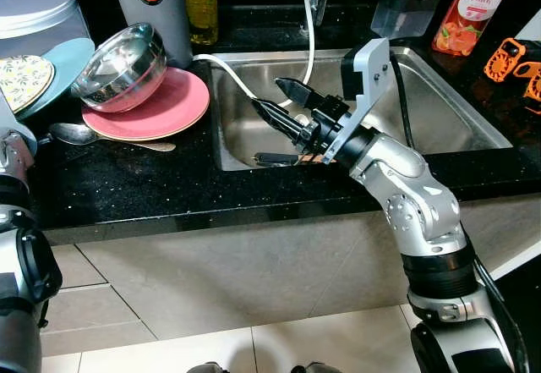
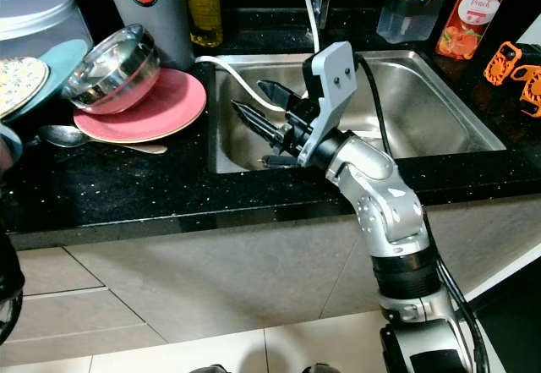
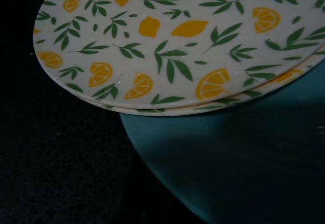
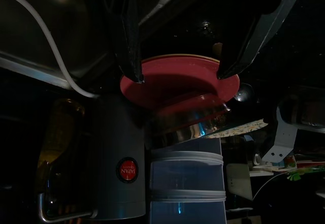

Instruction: Kitchen organization

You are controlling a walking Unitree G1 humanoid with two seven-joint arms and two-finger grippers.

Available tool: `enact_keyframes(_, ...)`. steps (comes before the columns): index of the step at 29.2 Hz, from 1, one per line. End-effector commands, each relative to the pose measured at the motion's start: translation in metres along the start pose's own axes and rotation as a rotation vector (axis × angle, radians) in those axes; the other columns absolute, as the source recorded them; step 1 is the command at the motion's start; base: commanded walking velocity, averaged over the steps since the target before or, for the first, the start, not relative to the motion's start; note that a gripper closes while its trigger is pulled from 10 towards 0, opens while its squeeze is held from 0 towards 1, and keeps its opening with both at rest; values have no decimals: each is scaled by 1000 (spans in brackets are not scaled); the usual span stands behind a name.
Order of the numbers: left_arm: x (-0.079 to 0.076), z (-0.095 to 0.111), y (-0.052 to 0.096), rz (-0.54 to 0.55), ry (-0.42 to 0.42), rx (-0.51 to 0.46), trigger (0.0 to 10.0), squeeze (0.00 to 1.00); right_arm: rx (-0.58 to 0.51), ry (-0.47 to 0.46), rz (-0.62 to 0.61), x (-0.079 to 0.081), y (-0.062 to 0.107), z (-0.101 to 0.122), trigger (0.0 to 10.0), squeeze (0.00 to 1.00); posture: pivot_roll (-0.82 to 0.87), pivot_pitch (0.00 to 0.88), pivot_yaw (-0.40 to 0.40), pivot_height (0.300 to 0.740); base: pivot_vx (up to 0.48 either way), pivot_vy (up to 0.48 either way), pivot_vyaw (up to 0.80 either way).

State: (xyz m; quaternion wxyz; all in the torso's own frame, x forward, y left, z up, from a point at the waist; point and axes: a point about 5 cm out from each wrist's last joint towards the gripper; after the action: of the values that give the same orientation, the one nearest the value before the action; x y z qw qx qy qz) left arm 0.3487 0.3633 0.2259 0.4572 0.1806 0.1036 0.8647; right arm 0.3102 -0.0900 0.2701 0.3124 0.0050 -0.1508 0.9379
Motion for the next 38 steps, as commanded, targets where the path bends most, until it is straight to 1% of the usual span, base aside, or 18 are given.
enact_keyframes(1,2,-24,-4,-22,-20,116,0,0,-3,8,2,1,2,2,10000,0,110,57,-22,740,0,0,0)
enact_keyframes(7,0,-17,-1,-39,-21,97,0,0,-3,8,1,0,2,2,10000,0,113,58,-25,740,0,0,0)
enact_keyframes(11,-3,-9,1,-60,-5,70,0,0,-2,8,1,0,1,2,10000,0,113,58,-25,740,0,0,0)
enact_keyframes(13,-6,-1,3,-96,19,42,0,0,-3,8,1,0,1,2,10000,0,113,59,-24,740,0,0,0)
enact_keyframes(14,-11,7,7,-146,33,12,7176,0,-3,8,0,0,1,2,10000,0,113,59,-24,740,0,0,0)
enact_keyframes(15,-17,15,11,-197,45,-13,10000,0,-3,8,0,0,2,2,10000,0,114,59,-23,740,0,0,0)
enact_keyframes(16,-21,22,16,-240,50,-34,10000,0,-3,8,-1,0,2,2,10000,0,114,59,-23,740,0,0,0)
enact_keyframes(17,-21,22,16,-240,50,-34,10000,0,-3,8,-1,0,2,2,10000,0,114,59,-23,740,0,0,0)
enact_keyframes(19,-30,34,30,-300,15,-83,10000,0,-3,9,-2,0,2,2,10000,0,114,59,-23,740,0,0,0)
enact_keyframes(20,-30,34,30,-300,15,-83,10000,0,-3,9,-2,0,2,2,10000,0,114,59,-23,740,0,0,0)
enact_keyframes(21,-36,39,39,-335,-3,-99,10000,0,-3,8,-3,0,2,2,10000,0,114,59,-23,740,0,0,0)
enact_keyframes(23,-42,39,45,-356,-8,-103,10000,0,-3,7,-3,0,2,2,10000,0,121,60,-20,740,0,0,0)
enact_keyframes(24,-50,37,52,-383,-14,-102,10000,0,-3,6,-2,0,2,1,10000,0,121,60,-20,740,0,0,0)
enact_keyframes(25,-50,37,52,-383,-14,-102,10000,0,-3,6,-2,0,2,1,10000,0,121,60,-20,740,0,0,0)
enact_keyframes(28,-64,31,60,-425,-31,-94,10000,0,-3,4,4,1,1,1,10000,0,125,58,-21,740,0,0,0)
enact_keyframes(32,-65,24,61,-418,-31,-66,10000,0,-4,4,9,1,0,1,10000,0,125,58,-21,740,0,0,0)
enact_keyframes(35,-64,17,67,-406,-38,-52,10000,0,-3,6,9,1,0,1,10000,0,119,53,-23,740,0,0,0)
enact_keyframes(38,-68,9,74,-412,-52,-46,10000,0,-1,7,8,1,1,1,10000,0,117,55,-24,740,0,0,0)
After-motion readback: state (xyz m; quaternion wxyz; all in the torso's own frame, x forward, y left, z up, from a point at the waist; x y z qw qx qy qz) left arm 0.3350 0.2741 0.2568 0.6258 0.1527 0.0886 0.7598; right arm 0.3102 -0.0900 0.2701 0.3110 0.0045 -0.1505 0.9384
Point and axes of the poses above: a point about 5 cm out from each wrist's last joint towards the gripper, its own y axis pointing back from the gripper into the wrist, its own z axis along the axis of the wrist's last joint, x = y × z, and after that the axes turned 12 degrees about -y, right-handed
